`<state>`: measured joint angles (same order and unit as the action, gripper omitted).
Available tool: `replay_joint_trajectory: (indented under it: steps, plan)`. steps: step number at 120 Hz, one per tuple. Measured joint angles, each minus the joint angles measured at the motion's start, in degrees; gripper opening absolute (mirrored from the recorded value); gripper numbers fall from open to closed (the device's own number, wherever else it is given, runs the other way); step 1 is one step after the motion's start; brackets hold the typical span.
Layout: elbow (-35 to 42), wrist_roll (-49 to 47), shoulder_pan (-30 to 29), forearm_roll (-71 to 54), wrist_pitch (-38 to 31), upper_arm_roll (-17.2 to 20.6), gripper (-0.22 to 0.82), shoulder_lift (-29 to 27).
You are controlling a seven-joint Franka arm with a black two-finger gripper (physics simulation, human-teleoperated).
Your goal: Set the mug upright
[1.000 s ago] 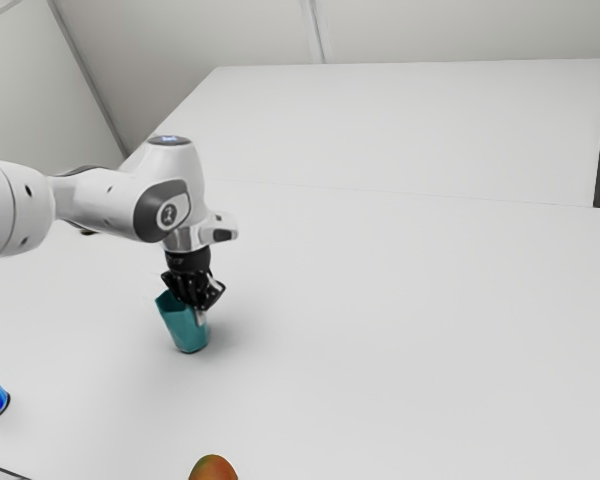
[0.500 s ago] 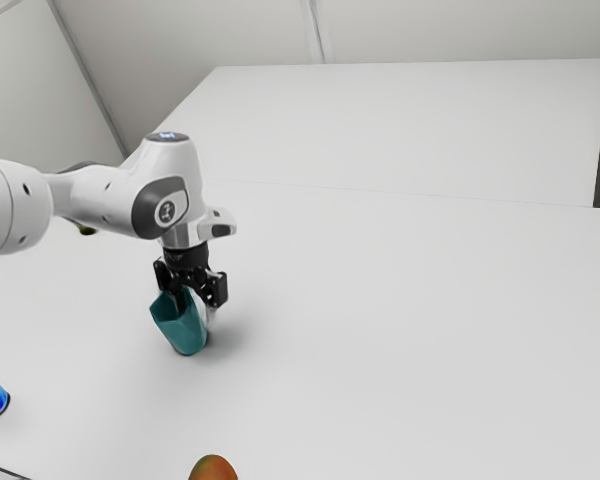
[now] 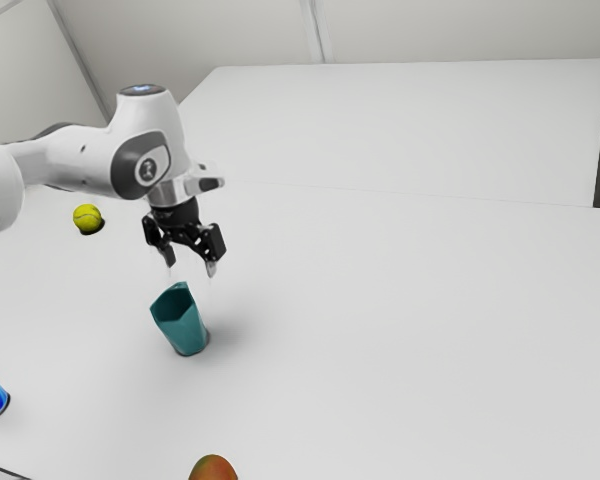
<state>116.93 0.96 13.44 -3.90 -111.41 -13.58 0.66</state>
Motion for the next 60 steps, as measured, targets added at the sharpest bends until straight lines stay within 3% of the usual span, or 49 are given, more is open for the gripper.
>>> replay_joint_trajectory:
  steps: [19,28,35,60]
  plan:
    - [-6.2,1.2,-0.5,-0.4,2.6,0.9,0.6,-1.8]
    - [-10.2,1.8,-5.4,-0.5,5.3,5.8,0.6,-2.3]
    - [-12.0,2.1,-6.9,-0.5,7.2,7.3,0.6,-3.0]
    - [-16.9,2.9,-4.7,-1.7,12.1,6.3,0.6,-4.2]
